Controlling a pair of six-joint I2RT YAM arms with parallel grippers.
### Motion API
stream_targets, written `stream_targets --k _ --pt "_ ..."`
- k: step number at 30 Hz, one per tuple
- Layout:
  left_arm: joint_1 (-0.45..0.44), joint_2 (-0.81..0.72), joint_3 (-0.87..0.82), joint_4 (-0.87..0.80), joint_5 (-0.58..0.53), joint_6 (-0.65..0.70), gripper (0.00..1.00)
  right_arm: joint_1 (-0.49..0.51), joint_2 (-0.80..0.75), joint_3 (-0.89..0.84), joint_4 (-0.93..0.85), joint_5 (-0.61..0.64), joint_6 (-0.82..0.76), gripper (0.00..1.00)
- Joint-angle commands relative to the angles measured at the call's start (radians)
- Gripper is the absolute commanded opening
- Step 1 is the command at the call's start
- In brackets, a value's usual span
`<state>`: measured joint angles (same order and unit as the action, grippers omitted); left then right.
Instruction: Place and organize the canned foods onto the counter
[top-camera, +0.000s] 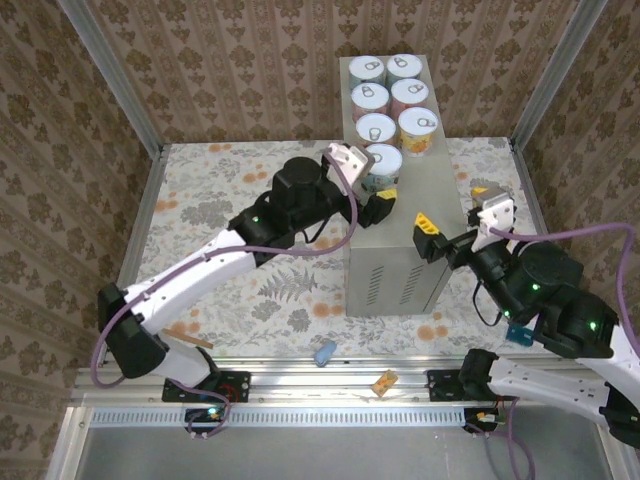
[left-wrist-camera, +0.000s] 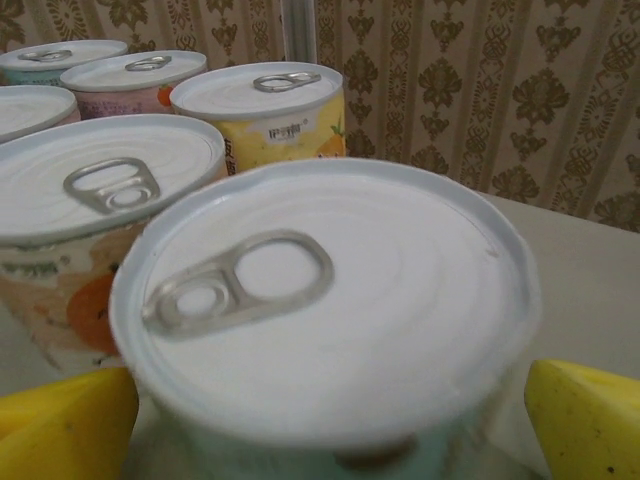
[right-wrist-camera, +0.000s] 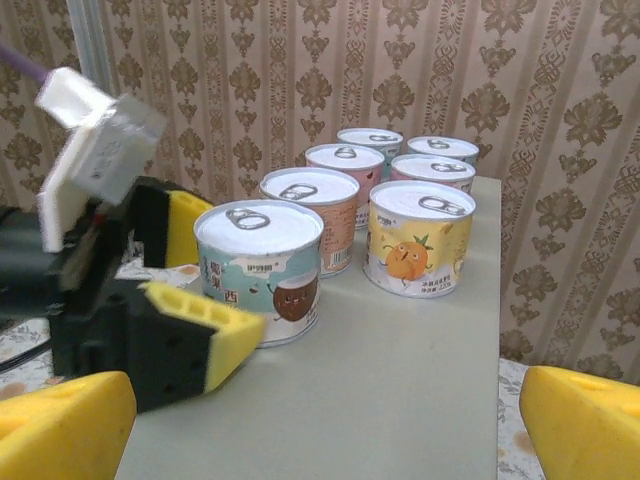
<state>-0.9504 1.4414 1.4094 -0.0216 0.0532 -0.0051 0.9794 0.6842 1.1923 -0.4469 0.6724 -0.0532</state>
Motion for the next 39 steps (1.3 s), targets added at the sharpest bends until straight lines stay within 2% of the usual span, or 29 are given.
stream_targets --k 1,8,12,18,23,33,39 --pt "-0.007 -0.088 -0.043 -0.054 -0.025 0.024 1.0 -0.045 0.054 0.066 0.025 0.005 0.004 1.0" --pt "0.024 -0.179 -0.053 -0.202 -0.048 0.022 1.0 -0.231 0.16 0.151 -0.001 -0.155 0.069 1.0" --pt "0.07 -0.203 -0.062 -0.245 0.008 -0.01 1.0 -0.337 0.21 0.19 -0.029 -0.223 0.103 1.0" --pt "0.134 -0.195 -0.061 -0.237 0.103 -0.068 1.0 -0.437 0.254 0.186 -0.043 -0.316 0.15 1.0" --pt "0.139 -0.178 -0.055 -0.219 0.106 -0.073 1.0 -0.486 0.267 0.177 -0.059 -0.342 0.167 1.0" --pt "0.149 -0.162 -0.036 -0.241 0.112 -0.075 1.0 -0.759 0.324 0.2 -0.059 -0.562 0.236 1.0" --pt "0.156 -0.177 -0.042 -0.256 0.124 -0.079 1.0 -0.848 0.396 0.213 -0.029 -0.605 0.241 1.0"
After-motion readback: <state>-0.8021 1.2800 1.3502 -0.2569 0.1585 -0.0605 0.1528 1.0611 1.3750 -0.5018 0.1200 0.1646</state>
